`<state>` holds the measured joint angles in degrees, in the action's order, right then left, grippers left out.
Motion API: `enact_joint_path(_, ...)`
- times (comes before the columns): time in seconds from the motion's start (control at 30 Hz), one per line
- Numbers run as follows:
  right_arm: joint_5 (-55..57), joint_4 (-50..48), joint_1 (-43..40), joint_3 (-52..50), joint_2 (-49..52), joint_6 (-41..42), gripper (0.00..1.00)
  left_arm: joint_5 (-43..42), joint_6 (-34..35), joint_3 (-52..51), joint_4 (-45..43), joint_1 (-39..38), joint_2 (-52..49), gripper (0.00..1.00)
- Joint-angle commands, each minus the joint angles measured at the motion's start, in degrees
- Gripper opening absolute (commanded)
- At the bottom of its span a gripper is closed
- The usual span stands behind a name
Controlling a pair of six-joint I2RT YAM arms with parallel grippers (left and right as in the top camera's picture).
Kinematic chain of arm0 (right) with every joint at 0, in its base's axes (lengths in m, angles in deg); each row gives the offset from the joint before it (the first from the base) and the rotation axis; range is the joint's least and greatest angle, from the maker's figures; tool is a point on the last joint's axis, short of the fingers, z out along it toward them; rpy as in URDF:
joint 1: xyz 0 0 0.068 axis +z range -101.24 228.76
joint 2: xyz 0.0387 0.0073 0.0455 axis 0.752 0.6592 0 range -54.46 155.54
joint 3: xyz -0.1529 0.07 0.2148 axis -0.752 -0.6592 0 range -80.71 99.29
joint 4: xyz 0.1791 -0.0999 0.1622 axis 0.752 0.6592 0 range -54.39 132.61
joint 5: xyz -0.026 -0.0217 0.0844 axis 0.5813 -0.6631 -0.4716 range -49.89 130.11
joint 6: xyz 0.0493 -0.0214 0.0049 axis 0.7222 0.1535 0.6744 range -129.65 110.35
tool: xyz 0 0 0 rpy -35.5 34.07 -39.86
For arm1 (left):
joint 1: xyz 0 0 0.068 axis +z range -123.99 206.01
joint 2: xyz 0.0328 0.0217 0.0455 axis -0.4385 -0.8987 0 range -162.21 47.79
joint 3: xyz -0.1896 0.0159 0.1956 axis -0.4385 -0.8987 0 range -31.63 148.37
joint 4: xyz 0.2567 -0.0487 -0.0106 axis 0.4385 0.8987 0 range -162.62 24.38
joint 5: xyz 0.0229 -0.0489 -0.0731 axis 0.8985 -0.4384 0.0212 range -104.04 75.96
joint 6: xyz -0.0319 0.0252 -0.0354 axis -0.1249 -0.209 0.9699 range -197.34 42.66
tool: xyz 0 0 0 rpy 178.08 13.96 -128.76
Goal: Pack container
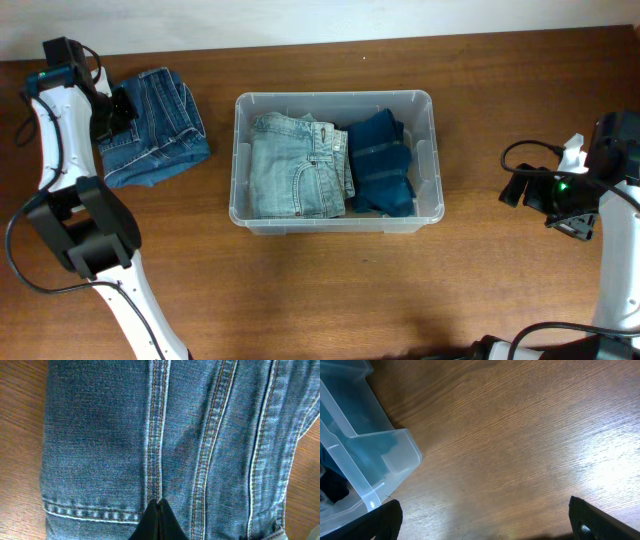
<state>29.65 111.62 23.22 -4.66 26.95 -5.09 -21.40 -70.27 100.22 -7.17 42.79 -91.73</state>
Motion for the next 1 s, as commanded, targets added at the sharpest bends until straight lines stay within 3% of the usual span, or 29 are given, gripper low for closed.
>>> enact_joint_path(0.0,0.15,-0.02,-0.35,-0.02,0.04,0.35,0.98,-0.83,-0.31,-0.2,-0.13,-0.24,-0.42,0.01)
enact_joint_path(0.43,0.15,-0.02,-0.35,-0.02,0.04,0.35,0.98,-0.72,-0.31,-0.24,-1.25,-1.53,-0.42,0.01)
enact_joint_path(0.73,0.15,-0.02,-0.35,-0.02,0.04,0.35,0.98,5.88,-0.26,-1.51,0.33,-1.51,-1.07,0.01)
enact_joint_path(0.97,0.15,-0.02,-0.35,-0.02,0.04,0.35,0.98,6.1,-0.26,-1.55,0.15,-1.46,-3.41,0.01)
